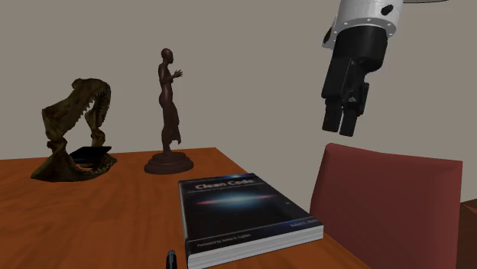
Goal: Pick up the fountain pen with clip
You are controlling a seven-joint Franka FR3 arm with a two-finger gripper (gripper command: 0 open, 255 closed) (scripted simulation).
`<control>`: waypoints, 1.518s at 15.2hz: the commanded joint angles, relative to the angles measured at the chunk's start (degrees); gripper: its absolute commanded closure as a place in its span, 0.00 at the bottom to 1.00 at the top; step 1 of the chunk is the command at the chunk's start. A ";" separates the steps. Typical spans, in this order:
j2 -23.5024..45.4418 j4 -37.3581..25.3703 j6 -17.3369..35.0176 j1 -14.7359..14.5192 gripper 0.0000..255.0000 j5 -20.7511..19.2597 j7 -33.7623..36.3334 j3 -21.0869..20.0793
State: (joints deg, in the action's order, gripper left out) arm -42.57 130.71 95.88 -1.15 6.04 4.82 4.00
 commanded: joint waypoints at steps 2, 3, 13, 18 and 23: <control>0.17 0.51 0.67 -0.01 0.00 0.49 2.49 -1.70; 0.46 0.90 1.34 0.00 0.00 1.00 4.96 -3.40; 10.07 -1.18 8.01 0.53 0.00 4.19 29.81 -19.97; 19.01 -6.15 10.78 1.87 0.00 2.95 42.77 -27.94; 30.63 -13.60 12.40 3.34 0.00 -1.73 56.83 -35.30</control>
State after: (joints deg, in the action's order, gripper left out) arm -14.30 118.78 108.17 2.04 5.37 58.22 -29.72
